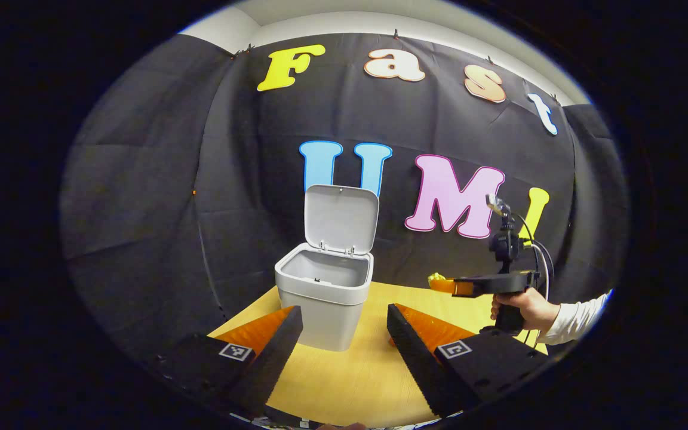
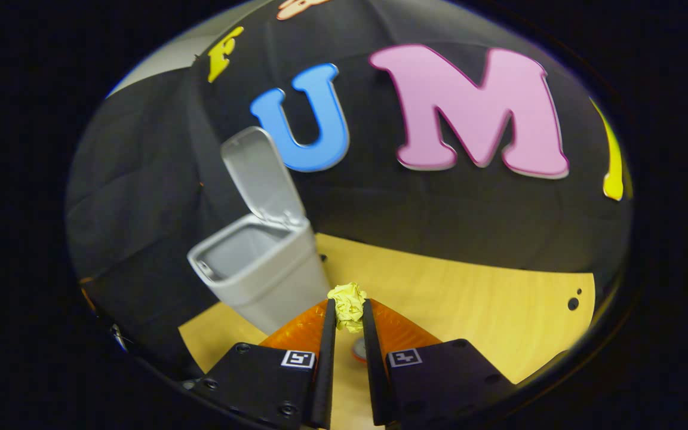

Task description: Press the lid of the desktop garbage bin to open it, pick up the crumpled paper on the desktop and throw it into the bin, then pick up the pop can on the desktop and drop it into the bin, and finally close the garbage bin lid.

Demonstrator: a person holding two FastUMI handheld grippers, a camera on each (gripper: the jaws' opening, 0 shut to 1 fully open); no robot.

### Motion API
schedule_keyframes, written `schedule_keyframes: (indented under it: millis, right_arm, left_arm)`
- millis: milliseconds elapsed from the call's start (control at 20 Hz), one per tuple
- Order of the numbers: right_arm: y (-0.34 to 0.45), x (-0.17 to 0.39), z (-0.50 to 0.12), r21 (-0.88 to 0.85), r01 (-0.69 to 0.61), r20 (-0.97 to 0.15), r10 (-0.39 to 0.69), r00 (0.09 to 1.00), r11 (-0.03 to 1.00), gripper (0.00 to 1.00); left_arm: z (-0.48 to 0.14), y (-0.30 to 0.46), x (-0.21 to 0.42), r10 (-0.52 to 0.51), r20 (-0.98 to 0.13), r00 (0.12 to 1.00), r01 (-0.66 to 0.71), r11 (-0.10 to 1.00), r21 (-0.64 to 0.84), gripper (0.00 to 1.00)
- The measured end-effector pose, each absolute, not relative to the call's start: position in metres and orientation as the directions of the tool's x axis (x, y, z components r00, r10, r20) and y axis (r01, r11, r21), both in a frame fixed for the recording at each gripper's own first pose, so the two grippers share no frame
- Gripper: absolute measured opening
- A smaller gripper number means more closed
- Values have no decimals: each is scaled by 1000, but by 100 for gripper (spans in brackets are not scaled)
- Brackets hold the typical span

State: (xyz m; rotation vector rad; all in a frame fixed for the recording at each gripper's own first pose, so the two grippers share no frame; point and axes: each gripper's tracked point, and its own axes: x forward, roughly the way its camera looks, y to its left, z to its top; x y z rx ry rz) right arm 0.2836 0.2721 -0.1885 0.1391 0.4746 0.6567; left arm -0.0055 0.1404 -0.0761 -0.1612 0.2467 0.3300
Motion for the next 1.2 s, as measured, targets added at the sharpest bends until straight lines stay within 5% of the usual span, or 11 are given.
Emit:
schedule_keyframes:
  millis: [250, 500, 550, 600, 650, 700, 900, 1200]
  right_arm:
    - [373, 287, -140, 198, -665, -298, 690, 660, 721, 29]
    - [445, 287, -190, 79, -706, -438, 661, 609, 704, 30]
    - [449, 289, -201, 66, -708, -457, 652, 605, 704, 22]
    - [453, 290, -208, 59, -708, -463, 648, 605, 704, 37]
    - [456, 290, -210, 63, -712, -463, 653, 600, 699, 22]
    - [457, 289, -208, 78, -716, -465, 661, 590, 694, 29]
    - [438, 289, -190, 62, -706, -432, 657, 618, 705, 98]
    - [357, 278, -145, 53, -671, -389, 634, 668, 739, 97]
  left_arm:
    - [-82, 166, -26, 306, -263, 915, -347, 929, -127, 95]
    - [-88, 183, -43, 319, -261, 911, -357, 927, -112, 95]
    - [-91, 183, -46, 316, -267, 910, -355, 928, -114, 95]
    - [-95, 183, -48, 314, -270, 910, -355, 928, -118, 95]
    - [-98, 183, -50, 310, -277, 910, -353, 927, -123, 95]
    - [-102, 182, -49, 301, -285, 910, -348, 928, -130, 95]
    - [-121, 163, -32, 202, -314, 928, -266, 947, -179, 95]
    - [-158, 120, 20, 40, -329, 943, -119, 967, -223, 95]
